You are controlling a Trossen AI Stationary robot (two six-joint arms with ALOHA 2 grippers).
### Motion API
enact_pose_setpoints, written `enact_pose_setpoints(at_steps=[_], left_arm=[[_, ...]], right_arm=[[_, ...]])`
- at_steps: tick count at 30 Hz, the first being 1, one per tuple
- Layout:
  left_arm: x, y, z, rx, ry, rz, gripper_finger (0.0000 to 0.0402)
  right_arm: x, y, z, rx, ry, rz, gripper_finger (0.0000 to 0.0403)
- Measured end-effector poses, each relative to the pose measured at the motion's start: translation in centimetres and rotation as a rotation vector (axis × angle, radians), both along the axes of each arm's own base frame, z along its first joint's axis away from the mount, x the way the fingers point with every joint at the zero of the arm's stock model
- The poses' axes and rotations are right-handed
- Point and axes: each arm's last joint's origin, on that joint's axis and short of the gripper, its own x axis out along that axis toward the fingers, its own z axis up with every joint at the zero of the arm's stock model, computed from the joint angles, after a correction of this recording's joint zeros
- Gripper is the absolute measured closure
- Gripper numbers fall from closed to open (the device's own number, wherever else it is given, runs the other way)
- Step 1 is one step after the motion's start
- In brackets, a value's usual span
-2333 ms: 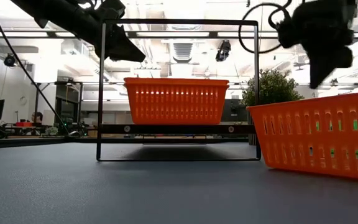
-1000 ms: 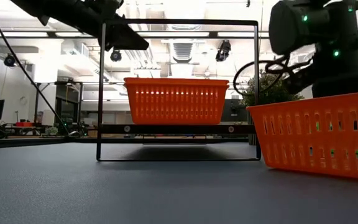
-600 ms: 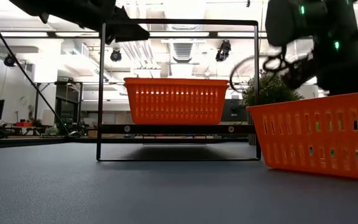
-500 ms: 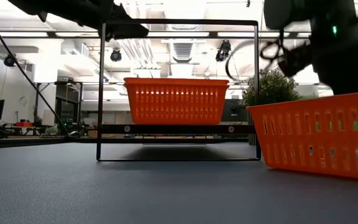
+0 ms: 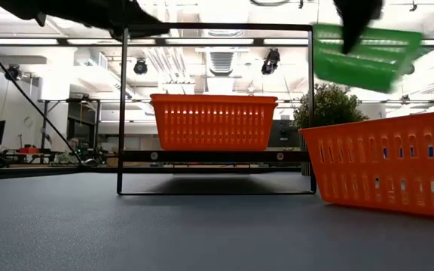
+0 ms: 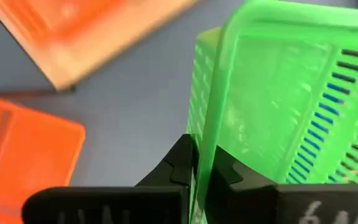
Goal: Stack baskets on shelf by color
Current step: Stack the green bin on top of the green bin on the shelf
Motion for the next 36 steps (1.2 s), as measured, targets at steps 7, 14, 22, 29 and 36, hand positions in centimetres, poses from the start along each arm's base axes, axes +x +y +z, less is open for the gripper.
enact_pose_setpoints(at_steps=[7,14,22,29,36], left_arm=[[-1.6,-0.1,1.0,0.032,-0.098,0.001,0.0309],[-3.0,-0.2,1.1,0.036,-0.146,0.002,0.0309],[-4.5,-0.4,0.8,0.039,-0.188,0.002,0.0309],[-5.4,-0.4,1.0,0.035,-0.215,0.002,0.0309],[-5.1,-0.4,0.7,0.03,-0.191,0.002,0.0309]], right_arm=[[1.2,-1.6,4.3,-0.146,-0.172,0.14,0.0394],[4.1,-3.9,6.2,-0.27,-0.355,0.396,0.0394],[8.7,-9.1,5.0,-0.328,-0.419,0.559,0.0394],[12.1,-13.3,2.6,-0.361,-0.281,0.643,0.0394],[14.8,-16.7,0.5,-0.307,-0.211,0.646,0.0394]])
